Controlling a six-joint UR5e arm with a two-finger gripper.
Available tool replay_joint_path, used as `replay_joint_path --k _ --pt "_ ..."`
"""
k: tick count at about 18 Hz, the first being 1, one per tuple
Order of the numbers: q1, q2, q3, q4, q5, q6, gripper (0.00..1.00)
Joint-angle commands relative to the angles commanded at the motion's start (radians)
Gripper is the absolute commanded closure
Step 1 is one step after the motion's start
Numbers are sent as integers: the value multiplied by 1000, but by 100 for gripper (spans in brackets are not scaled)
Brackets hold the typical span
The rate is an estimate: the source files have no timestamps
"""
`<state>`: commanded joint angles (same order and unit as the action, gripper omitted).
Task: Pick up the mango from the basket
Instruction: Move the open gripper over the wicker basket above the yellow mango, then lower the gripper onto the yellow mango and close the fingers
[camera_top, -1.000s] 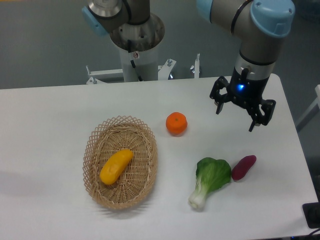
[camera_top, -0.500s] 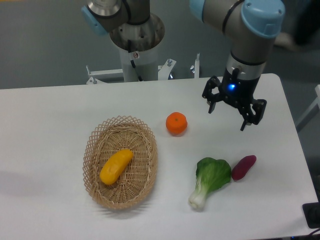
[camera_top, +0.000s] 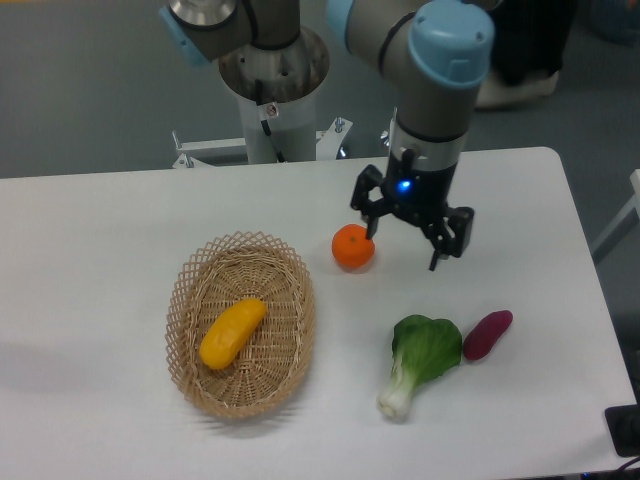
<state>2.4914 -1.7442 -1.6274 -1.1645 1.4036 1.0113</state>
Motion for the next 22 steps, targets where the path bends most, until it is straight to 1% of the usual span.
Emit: replay_joint_path --k 2,5,7,9,12,15,18,22 --pt "-48 -6 -38 86 3 -77 0" --pt "-112 -15 -121 230 6 -166 0" --pt "-161 -24 -167 291 8 -247 0" --pt "-198 -47 -186 298 11 -281 0" --pt "-258 -96 -181 299 38 -321 0" --pt "-305 -146 -169 319 78 -323 0" --pt "-322 -164 -170 344 98 -335 0" --pt "-338 -193 -170 348 121 -333 0"
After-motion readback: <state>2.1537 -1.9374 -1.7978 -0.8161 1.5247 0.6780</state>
